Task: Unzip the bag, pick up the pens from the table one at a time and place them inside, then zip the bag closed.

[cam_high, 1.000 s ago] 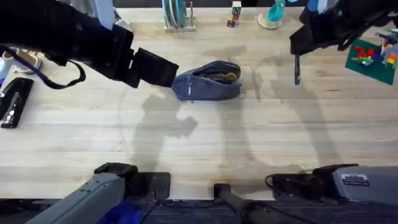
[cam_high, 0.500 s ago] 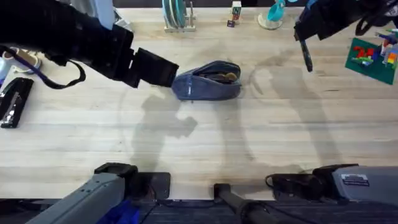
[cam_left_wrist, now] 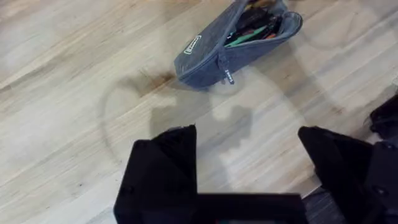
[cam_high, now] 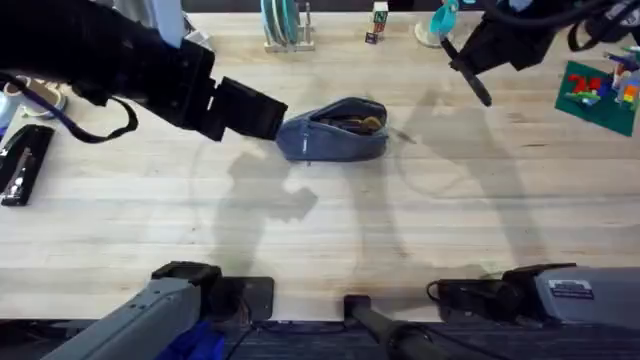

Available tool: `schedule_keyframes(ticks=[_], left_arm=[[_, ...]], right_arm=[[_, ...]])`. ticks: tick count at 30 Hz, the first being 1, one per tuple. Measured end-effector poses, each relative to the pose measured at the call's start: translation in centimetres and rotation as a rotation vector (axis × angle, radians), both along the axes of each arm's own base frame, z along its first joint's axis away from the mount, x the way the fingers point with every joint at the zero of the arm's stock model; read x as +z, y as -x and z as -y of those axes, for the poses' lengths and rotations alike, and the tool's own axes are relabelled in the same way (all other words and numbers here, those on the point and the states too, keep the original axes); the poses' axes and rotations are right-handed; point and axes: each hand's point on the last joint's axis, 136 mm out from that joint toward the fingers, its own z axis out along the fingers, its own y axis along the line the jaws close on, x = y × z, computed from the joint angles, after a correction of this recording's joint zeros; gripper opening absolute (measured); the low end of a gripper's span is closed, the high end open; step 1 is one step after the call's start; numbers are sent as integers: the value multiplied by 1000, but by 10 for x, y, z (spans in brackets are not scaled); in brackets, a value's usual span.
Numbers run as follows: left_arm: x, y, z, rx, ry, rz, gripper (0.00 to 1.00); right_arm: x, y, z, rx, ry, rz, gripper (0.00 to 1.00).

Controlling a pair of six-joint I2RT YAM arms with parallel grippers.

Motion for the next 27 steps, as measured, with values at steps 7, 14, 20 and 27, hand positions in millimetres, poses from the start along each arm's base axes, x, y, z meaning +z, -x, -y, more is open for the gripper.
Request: schedule_keyframes(ticks=[7,14,20,27], left_arm=[[0,0,0,0,0,0,995],[0,0,0,0,0,0,994],[0,0,0,0,0,0,995],[0,0,0,0,0,0,995]], right_arm=[[4,3,-13,183,-12,50,32],[12,4,-29,338,-55,119,31],[23,3,-46,415,-133,174,31],[29,12,-65,524,-177,204,31]])
